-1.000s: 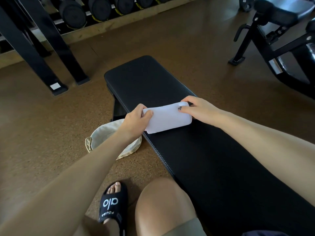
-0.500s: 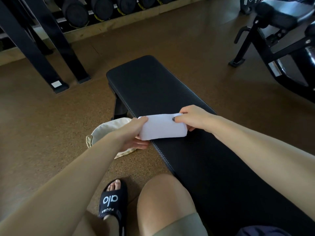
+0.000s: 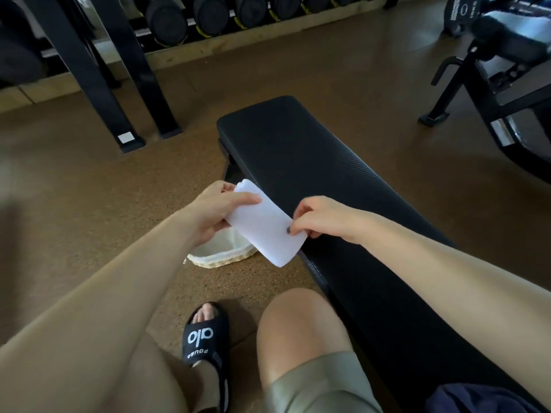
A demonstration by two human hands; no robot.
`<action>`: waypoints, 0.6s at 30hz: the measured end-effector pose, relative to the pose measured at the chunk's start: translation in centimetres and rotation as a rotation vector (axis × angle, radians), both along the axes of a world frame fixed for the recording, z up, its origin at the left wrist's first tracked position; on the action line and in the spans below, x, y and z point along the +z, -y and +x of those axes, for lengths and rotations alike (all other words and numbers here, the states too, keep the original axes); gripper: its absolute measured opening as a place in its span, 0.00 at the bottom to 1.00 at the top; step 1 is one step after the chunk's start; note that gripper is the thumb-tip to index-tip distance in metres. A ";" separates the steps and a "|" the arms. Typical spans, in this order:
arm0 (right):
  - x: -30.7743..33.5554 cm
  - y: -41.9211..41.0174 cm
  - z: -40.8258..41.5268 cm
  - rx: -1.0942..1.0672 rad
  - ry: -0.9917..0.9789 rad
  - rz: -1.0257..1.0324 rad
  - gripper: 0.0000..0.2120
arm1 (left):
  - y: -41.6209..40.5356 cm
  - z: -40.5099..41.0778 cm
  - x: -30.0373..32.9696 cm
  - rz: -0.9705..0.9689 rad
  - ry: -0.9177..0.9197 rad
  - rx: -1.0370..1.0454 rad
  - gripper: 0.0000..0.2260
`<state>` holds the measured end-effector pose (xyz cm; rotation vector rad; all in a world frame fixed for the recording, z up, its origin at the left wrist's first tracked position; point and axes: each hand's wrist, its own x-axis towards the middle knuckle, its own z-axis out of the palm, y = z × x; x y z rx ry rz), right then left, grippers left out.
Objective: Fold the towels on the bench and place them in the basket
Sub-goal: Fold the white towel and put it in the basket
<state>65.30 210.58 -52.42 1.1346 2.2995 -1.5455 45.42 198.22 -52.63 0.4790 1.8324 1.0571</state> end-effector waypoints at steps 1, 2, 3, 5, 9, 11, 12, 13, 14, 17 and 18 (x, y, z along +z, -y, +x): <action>0.2 0.3 -1.1 0.015 -0.083 -0.034 0.21 | 0.4 -1.1 0.5 -0.012 -0.030 -0.046 0.28; 0.3 0.8 -2.4 0.023 -0.168 -0.095 0.27 | 0.8 -2.2 1.2 -0.028 -0.051 -0.096 0.26; 0.2 1.3 -3.8 0.024 -0.226 -0.178 0.31 | 1.1 -3.3 1.6 -0.045 -0.066 -0.137 0.26; -0.7 2.2 -6.7 0.027 -0.241 -0.368 0.31 | 1.6 -5.5 2.2 -0.074 -0.084 -0.195 0.25; -4.7 3.8 -10.9 0.069 -0.159 -0.559 0.22 | 2.1 -9.8 1.5 -0.138 -0.125 -0.325 0.28; -7.1 4.2 -12.5 0.021 -0.155 -0.609 0.20 | 2.0 -11.6 0.4 -0.170 -0.155 -0.355 0.27; -8.2 4.2 -13.2 -0.006 -0.154 -0.621 0.20 | 1.8 -12.3 -0.5 -0.181 -0.197 -0.357 0.27; -9.4 4.2 -14.0 -0.031 -0.147 -0.619 0.20 | 1.4 -13.1 -1.7 -0.193 -0.256 -0.360 0.27; -10.6 4.1 -14.9 -0.050 -0.128 -0.600 0.21 | 0.9 -13.9 -3.1 -0.207 -0.313 -0.362 0.29; -14.4 3.9 -17.3 -0.113 -0.096 -0.492 0.26 | -0.8 -15.6 -8.0 -0.182 -0.455 -0.293 0.32; -15.6 3.7 -18.1 -0.151 -0.100 -0.451 0.26 | -1.6 -16.0 -9.8 -0.160 -0.485 -0.242 0.32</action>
